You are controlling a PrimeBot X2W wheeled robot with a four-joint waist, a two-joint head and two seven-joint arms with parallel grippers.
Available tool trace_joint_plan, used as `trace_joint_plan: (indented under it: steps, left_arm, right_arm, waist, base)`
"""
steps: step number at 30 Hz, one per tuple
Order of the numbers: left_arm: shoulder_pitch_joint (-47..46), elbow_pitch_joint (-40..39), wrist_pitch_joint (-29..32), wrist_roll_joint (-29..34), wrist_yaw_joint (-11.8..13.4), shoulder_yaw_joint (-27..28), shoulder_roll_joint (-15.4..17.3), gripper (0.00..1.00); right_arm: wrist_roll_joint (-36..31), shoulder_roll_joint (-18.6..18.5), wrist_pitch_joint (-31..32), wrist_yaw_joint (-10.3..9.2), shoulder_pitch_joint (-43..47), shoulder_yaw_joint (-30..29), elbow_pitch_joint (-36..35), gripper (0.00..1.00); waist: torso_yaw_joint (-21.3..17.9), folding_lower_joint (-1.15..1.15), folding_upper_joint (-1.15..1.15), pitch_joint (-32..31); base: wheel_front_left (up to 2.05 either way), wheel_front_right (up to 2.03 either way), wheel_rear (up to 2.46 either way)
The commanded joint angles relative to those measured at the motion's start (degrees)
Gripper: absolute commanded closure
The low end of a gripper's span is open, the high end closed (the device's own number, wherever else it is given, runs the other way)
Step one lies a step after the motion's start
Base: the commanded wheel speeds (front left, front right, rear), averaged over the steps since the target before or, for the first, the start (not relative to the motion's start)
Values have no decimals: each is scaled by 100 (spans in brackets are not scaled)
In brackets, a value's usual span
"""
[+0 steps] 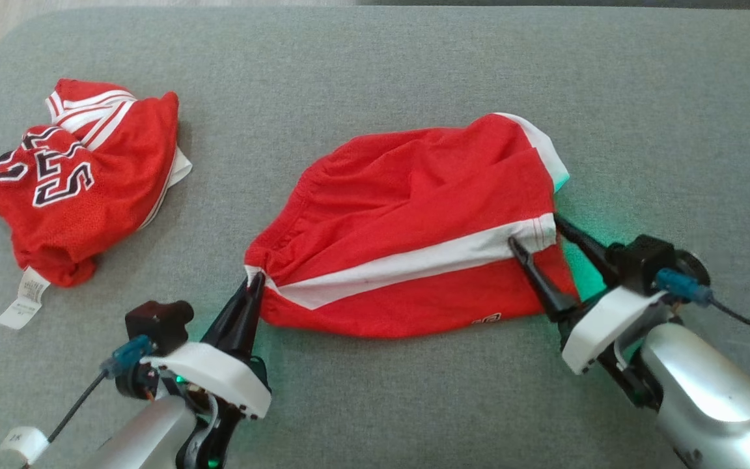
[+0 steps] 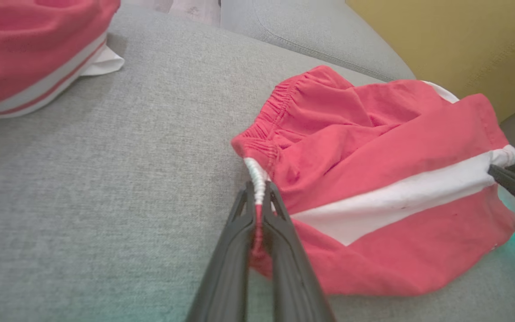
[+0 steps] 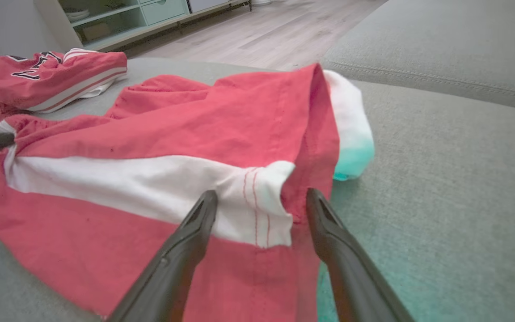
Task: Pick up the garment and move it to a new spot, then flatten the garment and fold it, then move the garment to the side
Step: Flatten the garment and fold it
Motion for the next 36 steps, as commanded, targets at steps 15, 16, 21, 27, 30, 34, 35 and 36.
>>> trace_joint_plan:
  steps: [15,16,21,27,30,34,35,36]
  left_arm:
    - [-331,-126,-294,141,-36,357,254,100]
    - [-346,-200,-313,160,-16,392,300,100]
    - [-536,-1220,-243,175,29,631,701,100]
    - [-1480,-2614,483,69,-14,876,1021,100]
    - [-2140,-2990,879,15,-77,959,1026,100]
    - [-2906,-2735,1281,-19,-217,887,806,100]
    - [-3037,-2605,1316,-33,-257,865,722,100]
    - [-3144,-2481,1293,-32,-312,852,635,100]
  right_arm:
    - [377,-427,-334,-5,-314,471,-423,100]
    - [360,-487,-336,-5,-295,304,-563,100]
    - [388,-983,-339,-5,-62,-611,-1602,100]
    - [508,-1618,-148,-5,-281,-1242,-2560,100]
    - [462,-1866,51,-5,-563,-1594,-2875,100]
    - [425,-1988,435,-5,-989,-1758,-2965,100]
    - [430,-1985,498,-5,-1088,-1751,-2941,100]
    - [397,-1984,526,-5,-1172,-1742,-2901,100]
  waist:
    - [-200,-1,0,-54]
    - [-243,-1,0,-68]
    - [-563,-1,0,-190]
    - [-844,-1,0,-274]
    - [-971,-1,0,-198]
    - [-1108,-1,0,-30]
    - [-1135,-1,0,25]
    - [-1155,-1,0,85]
  base:
    - [0,0,0]
    - [0,0,0]
    - [0,0,0]
    - [0,0,0]
    - [0,0,0]
    - [0,0,0]
    - [0,0,0]
    - [0,0,0]
